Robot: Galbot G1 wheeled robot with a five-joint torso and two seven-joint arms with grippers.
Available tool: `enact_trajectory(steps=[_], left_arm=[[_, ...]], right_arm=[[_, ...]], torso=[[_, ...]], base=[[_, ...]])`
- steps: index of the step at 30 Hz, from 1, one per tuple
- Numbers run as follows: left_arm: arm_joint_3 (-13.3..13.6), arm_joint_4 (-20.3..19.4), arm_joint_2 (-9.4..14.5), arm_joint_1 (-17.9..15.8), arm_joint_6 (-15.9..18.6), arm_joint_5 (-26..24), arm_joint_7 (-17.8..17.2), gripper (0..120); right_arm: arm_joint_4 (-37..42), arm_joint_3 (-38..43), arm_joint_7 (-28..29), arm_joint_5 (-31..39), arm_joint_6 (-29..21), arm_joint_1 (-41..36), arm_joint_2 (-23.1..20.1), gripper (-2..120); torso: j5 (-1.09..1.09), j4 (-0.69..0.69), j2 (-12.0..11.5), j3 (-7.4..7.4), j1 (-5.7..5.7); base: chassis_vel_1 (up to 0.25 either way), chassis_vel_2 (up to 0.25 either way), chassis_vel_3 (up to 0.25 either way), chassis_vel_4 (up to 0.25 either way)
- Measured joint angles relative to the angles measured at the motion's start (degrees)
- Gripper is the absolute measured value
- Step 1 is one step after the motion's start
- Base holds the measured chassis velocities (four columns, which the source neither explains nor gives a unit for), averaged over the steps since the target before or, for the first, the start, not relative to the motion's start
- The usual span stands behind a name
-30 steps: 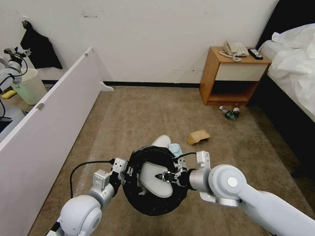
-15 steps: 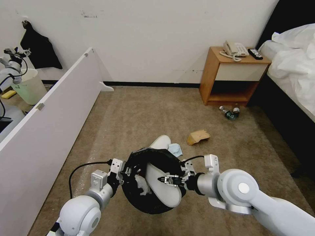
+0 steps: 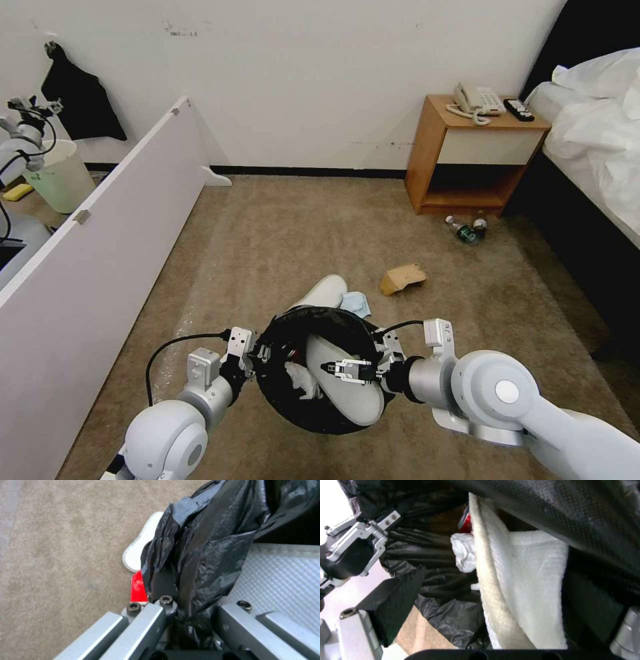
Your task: Pick up the trash bin, then pick up the garbage from the floor and place it into the trash bin.
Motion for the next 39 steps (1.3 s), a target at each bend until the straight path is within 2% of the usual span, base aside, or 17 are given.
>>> enact_trajectory(steps=[12, 22, 23, 32, 33, 39], left_arm=[[-0.3, 0.7, 0.1, -0.3, 0.7, -1.1, -0.4, 1], [-0.1, 1.3, 0.1, -0.8, 2.6, -5.0, -0.4, 1], [-0.1, 1.3, 0.1, -0.7, 2.9, -5.7, -1.6, 1], [0.3, 1.1, 0.0, -0.6, 4.5, -10.4, -3.9, 1], [0.5, 1.1, -0.1, -0.6, 4.9, -11.2, -5.4, 1], [0.6, 0.7, -0.2, -0.5, 5.9, -13.7, -6.3, 1]], right_arm=[[0.4, 1.0, -0.3, -0.3, 0.4, 0.3, 0.0, 99], [1.3, 3.4, -1.2, -0.2, 0.6, 0.2, -0.5, 99], [1.4, 3.6, -1.3, -0.2, 0.6, 0.2, -0.5, 99], [2.0, 5.3, -2.2, 0.4, 0.7, 0.5, -1.3, 99], [2.2, 5.4, -2.4, 0.5, 0.7, 0.5, -1.4, 99], [3.1, 6.5, -3.2, 0.7, 0.7, -0.1, -2.2, 99]], torso=[[-0.01, 0.0, 0.0, 0.0, 0.0], [0.0, 0.0, 0.0, 0.0, 0.0], [-0.01, -0.01, 0.0, 0.0, 0.0], [0.0, 0.0, 0.0, 0.0, 0.0], [-0.02, 0.0, 0.0, 0.0, 0.0], [-0.01, 0.0, 0.0, 0.0, 0.0]], base=[[0.0, 0.0, 0.0, 0.0], [0.0, 0.0, 0.0, 0.0], [0.0, 0.0, 0.0, 0.0], [0.0, 0.0, 0.0, 0.0], [0.0, 0.0, 0.0, 0.0], [0.0, 0.0, 0.0, 0.0]])
